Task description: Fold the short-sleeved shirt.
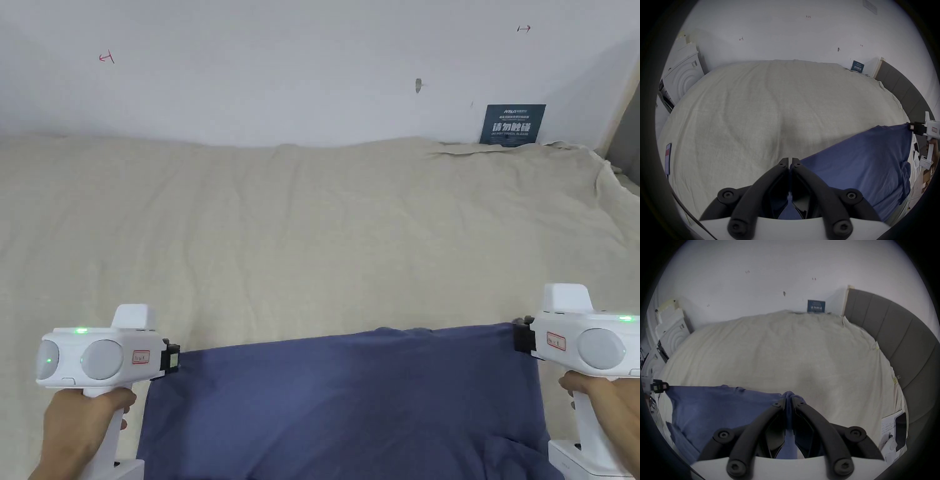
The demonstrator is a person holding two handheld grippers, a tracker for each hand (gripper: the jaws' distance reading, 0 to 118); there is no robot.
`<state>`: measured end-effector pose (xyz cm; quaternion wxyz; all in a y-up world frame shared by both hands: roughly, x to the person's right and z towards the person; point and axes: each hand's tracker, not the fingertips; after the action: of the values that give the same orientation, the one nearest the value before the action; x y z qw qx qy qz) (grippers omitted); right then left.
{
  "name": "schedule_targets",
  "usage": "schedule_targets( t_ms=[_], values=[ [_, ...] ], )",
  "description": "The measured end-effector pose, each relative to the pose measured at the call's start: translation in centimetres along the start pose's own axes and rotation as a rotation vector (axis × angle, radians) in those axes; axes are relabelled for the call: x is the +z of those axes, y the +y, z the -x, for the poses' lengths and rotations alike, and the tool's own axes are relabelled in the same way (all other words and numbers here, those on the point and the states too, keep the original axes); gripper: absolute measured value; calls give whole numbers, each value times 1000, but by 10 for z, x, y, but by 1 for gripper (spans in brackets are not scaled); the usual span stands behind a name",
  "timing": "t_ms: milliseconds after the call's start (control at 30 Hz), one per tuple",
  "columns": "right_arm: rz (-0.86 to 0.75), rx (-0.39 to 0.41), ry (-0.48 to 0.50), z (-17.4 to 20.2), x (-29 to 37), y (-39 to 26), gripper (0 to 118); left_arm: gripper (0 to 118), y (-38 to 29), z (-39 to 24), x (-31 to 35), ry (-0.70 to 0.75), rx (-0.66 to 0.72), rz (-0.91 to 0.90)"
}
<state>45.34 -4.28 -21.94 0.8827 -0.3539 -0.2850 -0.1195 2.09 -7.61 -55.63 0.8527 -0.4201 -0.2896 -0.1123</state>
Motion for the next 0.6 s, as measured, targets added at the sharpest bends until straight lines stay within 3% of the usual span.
schedule_targets(
  t_ms=[367,600],
  values=[
    [-170,5,101,-5,138,-40,6,0,-39,27,69,11,39,-56],
    [-166,-10,117,-15,180,-91,6,0,-83,40,95,4,38,-50]
  ],
)
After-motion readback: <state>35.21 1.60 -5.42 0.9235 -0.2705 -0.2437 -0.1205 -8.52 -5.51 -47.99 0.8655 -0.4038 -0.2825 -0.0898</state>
